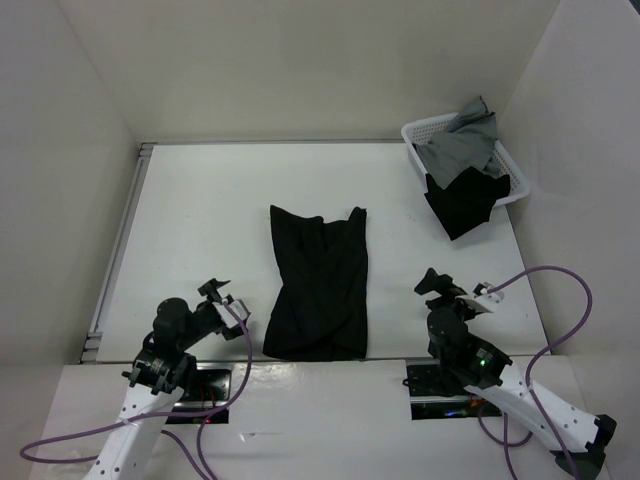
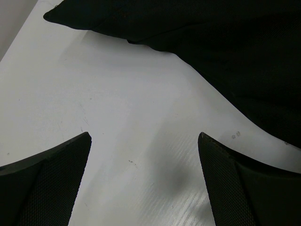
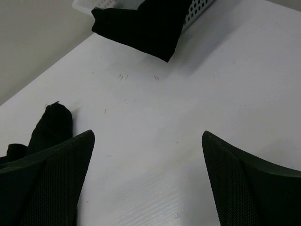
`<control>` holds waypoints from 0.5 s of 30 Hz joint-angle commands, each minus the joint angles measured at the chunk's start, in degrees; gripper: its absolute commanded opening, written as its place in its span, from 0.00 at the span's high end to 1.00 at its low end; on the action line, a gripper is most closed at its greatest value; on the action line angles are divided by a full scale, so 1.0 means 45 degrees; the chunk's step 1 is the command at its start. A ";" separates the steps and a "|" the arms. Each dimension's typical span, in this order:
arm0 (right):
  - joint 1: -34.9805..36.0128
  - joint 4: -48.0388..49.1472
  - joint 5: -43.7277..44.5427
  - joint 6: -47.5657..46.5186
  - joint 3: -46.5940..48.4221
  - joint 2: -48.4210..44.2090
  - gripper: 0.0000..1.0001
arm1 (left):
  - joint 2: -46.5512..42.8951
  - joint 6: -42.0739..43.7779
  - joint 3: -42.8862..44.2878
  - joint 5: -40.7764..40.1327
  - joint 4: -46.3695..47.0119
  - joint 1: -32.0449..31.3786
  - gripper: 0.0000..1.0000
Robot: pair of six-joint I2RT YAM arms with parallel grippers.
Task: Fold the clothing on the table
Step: Flatten the skirt out
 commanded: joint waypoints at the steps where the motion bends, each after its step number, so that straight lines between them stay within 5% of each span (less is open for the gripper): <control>1: -0.0030 0.0346 0.0718 0.0097 0.0410 -0.1086 0.02 | -0.1618 0.0261 0.0055 0.0383 -0.0273 -0.0043 0.00; 5: -0.0030 0.0344 0.0405 -0.0390 0.0978 -0.1086 0.02 | -0.1618 0.0144 0.0191 0.0035 0.0268 -0.0043 0.00; 15: -0.0030 0.2218 -0.0259 -0.4156 0.2441 -0.1086 0.02 | -0.1618 -0.3857 0.0952 -0.5179 0.4413 -0.0043 0.00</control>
